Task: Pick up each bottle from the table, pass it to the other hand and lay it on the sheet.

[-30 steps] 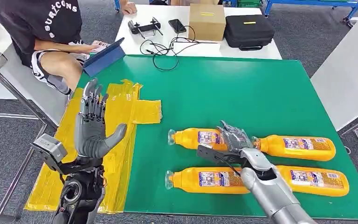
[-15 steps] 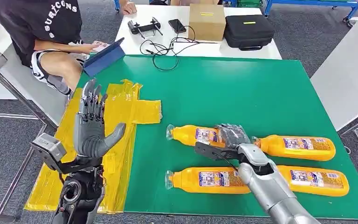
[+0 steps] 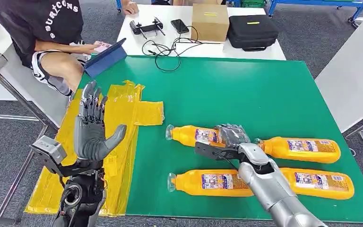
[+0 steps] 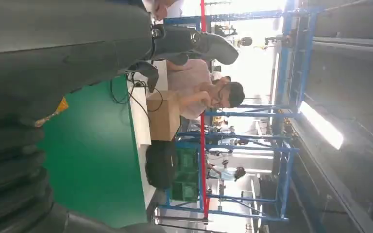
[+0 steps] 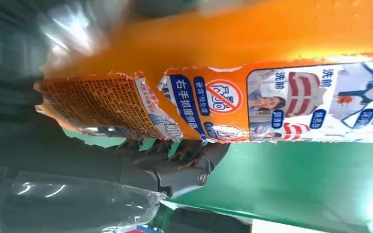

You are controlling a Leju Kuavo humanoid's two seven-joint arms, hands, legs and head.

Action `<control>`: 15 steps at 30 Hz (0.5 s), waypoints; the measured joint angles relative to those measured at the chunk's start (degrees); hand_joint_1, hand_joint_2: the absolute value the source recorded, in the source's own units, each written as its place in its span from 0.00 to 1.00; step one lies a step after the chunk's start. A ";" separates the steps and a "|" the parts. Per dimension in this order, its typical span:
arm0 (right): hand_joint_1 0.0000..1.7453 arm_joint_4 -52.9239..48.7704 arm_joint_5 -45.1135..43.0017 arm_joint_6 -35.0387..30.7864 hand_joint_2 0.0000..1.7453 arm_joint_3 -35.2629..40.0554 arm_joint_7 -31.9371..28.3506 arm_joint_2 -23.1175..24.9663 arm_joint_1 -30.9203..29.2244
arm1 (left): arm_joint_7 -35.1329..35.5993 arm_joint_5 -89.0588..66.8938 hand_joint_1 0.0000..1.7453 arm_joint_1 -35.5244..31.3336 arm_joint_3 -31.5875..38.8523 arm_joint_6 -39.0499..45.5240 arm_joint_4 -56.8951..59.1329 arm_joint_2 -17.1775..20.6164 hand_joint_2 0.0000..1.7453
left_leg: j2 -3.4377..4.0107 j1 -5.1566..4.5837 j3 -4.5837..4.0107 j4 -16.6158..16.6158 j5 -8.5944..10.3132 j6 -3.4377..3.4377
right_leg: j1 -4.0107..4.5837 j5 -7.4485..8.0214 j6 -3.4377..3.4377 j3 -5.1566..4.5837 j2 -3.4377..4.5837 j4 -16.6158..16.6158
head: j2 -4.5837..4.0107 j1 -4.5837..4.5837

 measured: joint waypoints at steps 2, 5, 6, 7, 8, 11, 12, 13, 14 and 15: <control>1.00 0.20 0.00 -0.07 1.00 0.11 -0.13 0.07 -0.14 | 0.00 0.00 0.00 0.00 0.11 0.00 -0.02 0.00 1.00 | 0.00 0.00 0.00 0.00 0.00 0.00 | 0.00 0.00 0.00 0.00 0.00 0.00 | 0.00 0.00; 1.00 0.42 0.00 -0.11 1.00 0.26 -0.29 0.20 -0.32 | 0.00 0.00 0.00 0.01 0.26 0.06 -0.02 0.00 1.00 | 0.00 0.00 0.00 0.00 0.00 0.00 | 0.00 0.00 0.00 0.01 0.00 0.00 | 0.00 0.00; 1.00 0.46 0.00 -0.26 1.00 0.31 -0.44 0.28 -0.38 | 0.00 0.00 0.00 0.03 0.31 0.18 -0.07 0.00 1.00 | 0.00 0.00 0.00 0.00 0.00 0.00 | 0.00 0.00 0.00 0.01 0.00 0.00 | 0.00 0.00; 1.00 0.48 0.00 -0.59 1.00 0.37 -0.59 0.35 -0.42 | 0.00 0.00 0.00 0.08 0.39 0.28 -0.13 0.00 1.00 | 0.00 0.00 0.00 0.00 0.01 0.00 | 0.00 0.00 0.00 0.00 0.00 0.00 | 0.00 0.00; 1.00 0.48 -0.02 -0.81 1.00 0.44 -0.68 0.42 -0.50 | 0.00 0.00 0.00 0.17 0.50 0.35 -0.20 0.00 1.00 | 0.00 0.00 0.00 0.00 0.01 0.00 | 0.00 0.00 0.00 0.00 0.00 0.00 | 0.00 0.00; 1.00 0.48 -0.09 -0.92 1.00 0.70 -0.81 0.61 -0.70 | 0.00 0.00 0.00 0.41 0.66 0.46 -0.42 0.00 1.00 | -0.01 0.00 0.00 0.00 0.01 0.00 | 0.00 0.00 0.00 0.00 0.00 0.00 | 0.00 0.00; 1.00 0.48 -0.09 -0.92 1.00 0.81 -0.83 0.68 -0.74 | 0.00 0.02 0.00 0.49 0.70 0.50 -0.50 0.00 1.00 | -0.01 0.00 0.00 0.00 0.01 0.00 | 0.00 0.00 0.00 0.00 0.00 0.00 | 0.00 0.00; 1.00 0.48 -0.13 -0.96 1.00 0.90 -0.87 0.72 -0.75 | 0.00 0.02 0.00 0.53 0.72 0.52 -0.52 0.00 1.00 | -0.01 0.00 0.00 0.00 0.01 0.00 | 0.00 0.00 0.00 0.00 0.00 0.00 | 0.00 0.00; 1.00 0.48 -0.28 -1.18 1.00 0.96 -0.98 0.77 -0.76 | 0.00 0.00 0.00 0.58 0.74 0.55 -0.52 0.00 1.00 | -0.01 0.00 -0.01 0.00 0.01 0.00 | 0.00 0.00 0.00 0.00 0.00 0.01 | 0.00 0.00; 1.00 0.48 -0.74 -1.84 1.00 0.98 -1.23 0.87 -0.76 | 0.00 0.00 0.00 0.64 0.74 0.72 -0.57 0.00 1.00 | -0.01 0.00 -0.02 0.00 0.01 0.00 | 0.00 0.00 0.00 0.00 0.00 0.01 | 0.00 0.00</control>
